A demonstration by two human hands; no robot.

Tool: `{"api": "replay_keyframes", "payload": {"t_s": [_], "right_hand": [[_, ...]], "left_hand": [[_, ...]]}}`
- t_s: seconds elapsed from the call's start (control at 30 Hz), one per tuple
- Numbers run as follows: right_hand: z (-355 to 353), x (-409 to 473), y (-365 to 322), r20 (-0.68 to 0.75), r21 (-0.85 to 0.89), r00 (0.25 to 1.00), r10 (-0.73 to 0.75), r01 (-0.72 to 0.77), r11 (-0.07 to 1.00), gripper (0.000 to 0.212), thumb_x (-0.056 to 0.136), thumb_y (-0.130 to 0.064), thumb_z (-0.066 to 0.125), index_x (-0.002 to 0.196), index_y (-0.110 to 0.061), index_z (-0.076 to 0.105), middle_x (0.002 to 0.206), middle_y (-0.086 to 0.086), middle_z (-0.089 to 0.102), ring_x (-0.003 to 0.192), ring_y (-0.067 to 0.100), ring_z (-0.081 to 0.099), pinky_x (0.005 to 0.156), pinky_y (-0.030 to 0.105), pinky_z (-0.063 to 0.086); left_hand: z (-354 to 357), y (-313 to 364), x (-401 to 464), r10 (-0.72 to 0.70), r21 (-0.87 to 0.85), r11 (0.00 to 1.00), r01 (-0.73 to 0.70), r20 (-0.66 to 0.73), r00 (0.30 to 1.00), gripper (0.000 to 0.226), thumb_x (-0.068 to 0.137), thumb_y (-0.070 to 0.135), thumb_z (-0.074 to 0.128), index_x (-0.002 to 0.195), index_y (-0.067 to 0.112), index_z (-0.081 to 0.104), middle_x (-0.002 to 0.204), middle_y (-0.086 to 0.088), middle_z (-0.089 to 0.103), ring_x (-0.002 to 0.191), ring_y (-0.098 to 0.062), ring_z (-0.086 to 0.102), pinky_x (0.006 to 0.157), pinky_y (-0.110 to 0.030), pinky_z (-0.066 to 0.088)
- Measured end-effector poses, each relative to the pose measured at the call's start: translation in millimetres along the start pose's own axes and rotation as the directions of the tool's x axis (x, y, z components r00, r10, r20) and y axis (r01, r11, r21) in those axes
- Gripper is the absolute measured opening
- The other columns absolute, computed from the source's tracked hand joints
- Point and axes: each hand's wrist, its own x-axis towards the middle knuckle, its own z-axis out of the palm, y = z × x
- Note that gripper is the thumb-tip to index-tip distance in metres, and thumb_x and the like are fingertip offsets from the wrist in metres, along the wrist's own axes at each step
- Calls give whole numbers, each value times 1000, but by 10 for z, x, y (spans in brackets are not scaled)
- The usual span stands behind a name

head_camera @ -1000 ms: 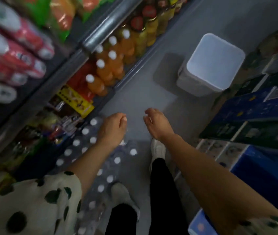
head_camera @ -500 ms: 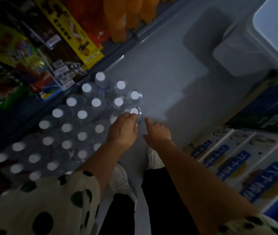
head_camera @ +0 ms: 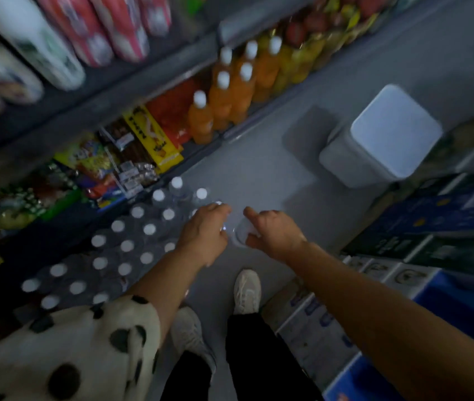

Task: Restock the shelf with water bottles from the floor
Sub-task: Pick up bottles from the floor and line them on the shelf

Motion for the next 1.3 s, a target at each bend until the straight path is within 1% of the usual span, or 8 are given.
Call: {"api": "replay_keyframes", "payload": {"t_s": [0.27,0.4,0.5,0.67,0.83,0.93,1.03,1.3], "right_hand": [[-3027,-1598,-705,-243,-67,931,-271,263,963,33,78,-23,68,107,-11,57,86,12,64,82,26,57,64,34,37],[-4401,-2500,-1292,-352,-143,854,-384,356,923,23,76,-29,60,95,-18,54,70,-3,54,62,14,49,56,32,39],[-5122,-2991,-1714,-456,-133,776,-436,425,895,14,79,-29,57,87,-21,50,71,-3,50,62,11,45,57,27,38],[-5962,-3614,-2380,-622,-152,661,-420,424,893,16,78,-29,59,91,-19,57,70,-5,54,59,4,45,55,19,36],[-6482,-3951,-2955,-717,-341,519,-464,319,884,18,90,-36,59,83,-23,47,68,-9,49,67,18,49,62,30,37],[-6788,-4091,-3303,-777,-385,385,-499,336,859,20,88,-32,57,73,-23,48,70,-2,54,69,20,52,62,31,37],[-7110,-4189,-3624,-809,-439,250,-533,346,829,20,82,-35,53,78,-15,53,75,6,58,71,23,53,61,31,37],[-7962,-4123,-3874,-843,-495,73,-533,286,821,20,79,-39,50,82,-19,53,84,5,60,82,30,56,73,38,47]], "left_hand": [[-1807,1177,-853,210,-39,977,-209,24,977,81,66,27,83,138,29,46,135,6,49,125,-16,49,102,-33,44],[-2883,1928,-1594,341,-206,920,-334,-3,940,76,66,16,87,129,28,48,118,24,53,105,12,52,88,-4,40],[-3460,2268,-2002,424,-264,870,-417,-30,905,59,66,18,87,118,25,59,109,13,68,97,9,62,92,-22,51],[-4329,2684,-2757,485,-266,794,-546,-265,834,41,68,11,85,104,18,67,99,1,72,88,7,65,76,-10,50],[-5059,2874,-3317,478,-225,753,-618,-459,749,53,52,33,89,101,26,70,103,2,74,100,-18,68,92,-45,53],[-5449,3014,-3611,459,-180,769,-614,-512,726,46,61,16,90,102,15,69,99,-1,75,89,-11,69,91,-39,54],[-5826,3129,-3843,468,-125,761,-637,-573,672,56,52,31,90,101,11,70,97,-2,75,90,-14,70,92,-39,53],[-6749,3442,-3954,360,30,859,-510,-745,562,63,49,42,90,103,21,68,96,9,73,90,-11,68,90,-33,53]]}}
